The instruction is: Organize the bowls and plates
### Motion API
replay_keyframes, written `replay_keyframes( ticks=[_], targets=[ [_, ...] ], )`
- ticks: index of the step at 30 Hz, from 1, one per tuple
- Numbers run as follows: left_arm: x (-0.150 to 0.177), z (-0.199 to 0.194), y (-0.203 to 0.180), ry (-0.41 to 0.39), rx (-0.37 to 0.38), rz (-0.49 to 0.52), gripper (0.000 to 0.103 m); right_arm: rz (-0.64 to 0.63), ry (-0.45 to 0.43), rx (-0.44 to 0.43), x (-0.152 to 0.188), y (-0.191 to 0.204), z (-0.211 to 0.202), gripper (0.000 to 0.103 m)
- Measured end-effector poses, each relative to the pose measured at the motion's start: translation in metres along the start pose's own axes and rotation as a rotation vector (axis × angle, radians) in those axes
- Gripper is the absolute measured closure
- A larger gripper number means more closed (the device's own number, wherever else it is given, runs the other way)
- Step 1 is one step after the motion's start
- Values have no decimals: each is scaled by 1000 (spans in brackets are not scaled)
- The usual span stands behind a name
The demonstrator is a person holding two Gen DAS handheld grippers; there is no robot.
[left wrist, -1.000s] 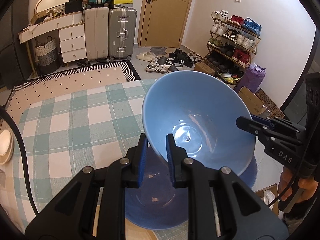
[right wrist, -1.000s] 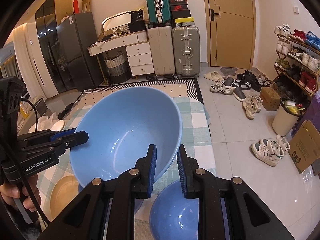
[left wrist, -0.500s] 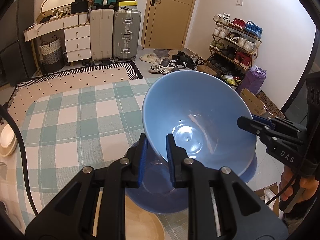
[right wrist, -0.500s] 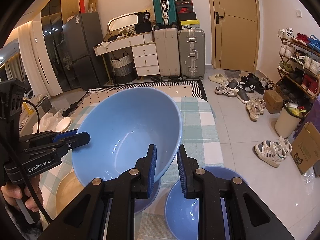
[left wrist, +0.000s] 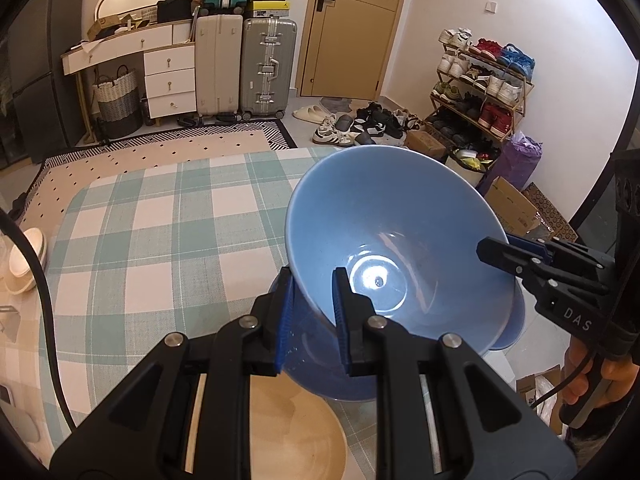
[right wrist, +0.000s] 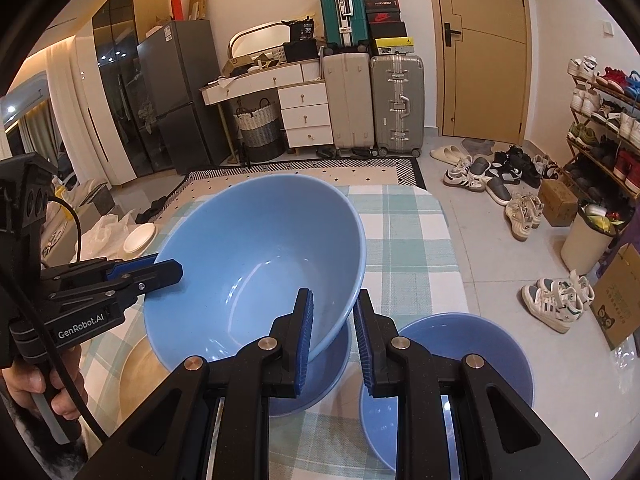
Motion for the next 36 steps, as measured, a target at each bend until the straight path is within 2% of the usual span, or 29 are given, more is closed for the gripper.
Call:
replay_keyframes(
  ticks=[29,36],
  targets=[
    [20,55,35,39,-10,-22,87,4,69,-20,22,8,47,81],
    [25,67,40,46,-37,-15,87,8,76,-9,29,8,58,81]
  ],
)
Point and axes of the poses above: each gripper's, at about its wrist camera, not at the fingertips, and z roughly the way its jaws point, y to its left, x to its underside, the point moved 10 cm from there along z, roughly the way its jaws point, and after that the axes turned 11 degrees about y, right-handed, at the moved point
